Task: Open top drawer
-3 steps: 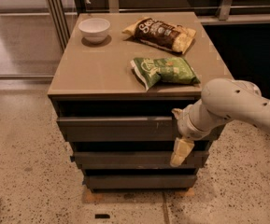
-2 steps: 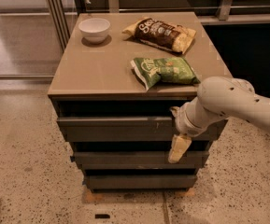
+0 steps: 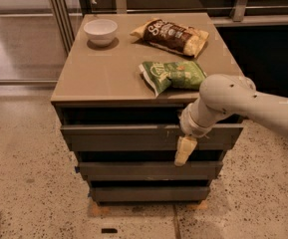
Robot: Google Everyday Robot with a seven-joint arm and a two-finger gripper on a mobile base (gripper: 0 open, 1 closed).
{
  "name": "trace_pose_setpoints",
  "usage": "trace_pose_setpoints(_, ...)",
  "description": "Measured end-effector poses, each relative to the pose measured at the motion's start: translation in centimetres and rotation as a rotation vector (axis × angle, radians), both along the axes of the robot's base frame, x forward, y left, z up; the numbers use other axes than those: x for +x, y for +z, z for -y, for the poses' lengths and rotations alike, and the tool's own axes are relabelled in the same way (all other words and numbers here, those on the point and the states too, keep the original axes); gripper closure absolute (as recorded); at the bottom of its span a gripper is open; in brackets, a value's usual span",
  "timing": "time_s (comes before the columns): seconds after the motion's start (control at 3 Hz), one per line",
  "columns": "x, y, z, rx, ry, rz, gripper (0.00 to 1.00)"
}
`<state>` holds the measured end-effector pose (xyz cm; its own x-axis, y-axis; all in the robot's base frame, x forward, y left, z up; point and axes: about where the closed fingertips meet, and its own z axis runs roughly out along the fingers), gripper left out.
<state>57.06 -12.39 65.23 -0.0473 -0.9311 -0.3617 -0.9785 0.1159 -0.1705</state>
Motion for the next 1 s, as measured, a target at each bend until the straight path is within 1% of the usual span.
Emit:
trace_pose_setpoints(0.33, 0.69, -0.88, -0.56, -0.002, 0.017, -0.042, 0.00)
trace_pose_setpoints(0.67, 0.70, -0.90, -0.59, -0.003, 0.019, -0.045, 0.00)
trace_pose_setpoints(1.0, 0.64, -1.26, -0.91, -0.016, 0.021, -0.091, 0.00)
